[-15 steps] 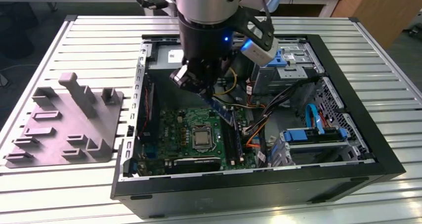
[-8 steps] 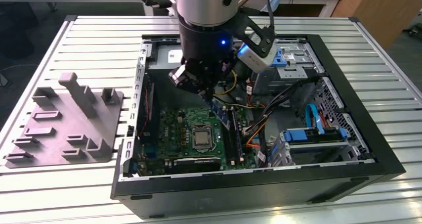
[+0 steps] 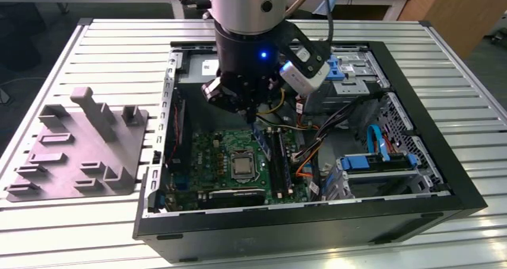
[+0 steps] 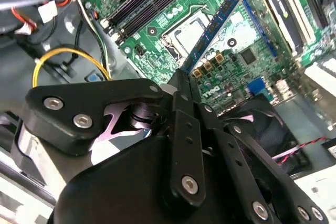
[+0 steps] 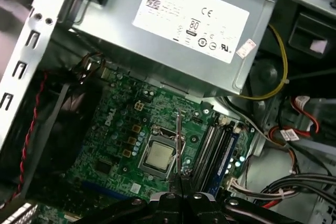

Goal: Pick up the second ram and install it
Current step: 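Insert the second ram into the second slot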

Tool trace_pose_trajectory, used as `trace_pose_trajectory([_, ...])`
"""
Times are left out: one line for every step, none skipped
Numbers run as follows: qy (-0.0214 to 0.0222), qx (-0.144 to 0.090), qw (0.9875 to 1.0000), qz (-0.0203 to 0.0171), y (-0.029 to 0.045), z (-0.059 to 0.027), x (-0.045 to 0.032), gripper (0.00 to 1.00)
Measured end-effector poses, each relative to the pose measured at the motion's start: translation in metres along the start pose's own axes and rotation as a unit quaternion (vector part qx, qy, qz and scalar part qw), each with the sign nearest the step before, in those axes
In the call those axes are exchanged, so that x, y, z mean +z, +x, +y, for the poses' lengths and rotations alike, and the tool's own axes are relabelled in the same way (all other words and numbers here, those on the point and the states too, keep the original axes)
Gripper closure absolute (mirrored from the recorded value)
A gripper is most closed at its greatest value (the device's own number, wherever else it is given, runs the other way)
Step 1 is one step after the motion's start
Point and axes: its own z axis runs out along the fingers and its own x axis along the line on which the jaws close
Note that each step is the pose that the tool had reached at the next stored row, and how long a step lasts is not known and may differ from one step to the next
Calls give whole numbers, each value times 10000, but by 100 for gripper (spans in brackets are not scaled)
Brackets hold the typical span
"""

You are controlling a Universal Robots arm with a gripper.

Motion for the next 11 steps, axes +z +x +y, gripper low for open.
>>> trace_pose_trajectory([5,90,10000,-2,0,0,4,89])
trace_pose_trajectory([9,180,9998,-3,0,0,9,89])
trace_pose_trajectory([13,269,9996,-5,1,0,13,89])
trace_pose_trajectory([18,360,9994,-6,1,0,17,89])
trace_pose_trajectory([22,449,9990,-8,1,0,22,89])
trace_pose_trajectory([27,545,9985,-9,1,-1,27,89])
trace_pose_trajectory([30,633,9980,-11,2,-1,32,89])
trace_pose_trajectory([35,724,9974,-13,2,-1,37,89])
trace_pose_trajectory([39,813,9967,-15,2,-1,41,89])
trace_pose_trajectory([44,902,9959,-16,2,-1,46,89])
trace_pose_trajectory([48,992,9951,-18,2,-1,50,89])
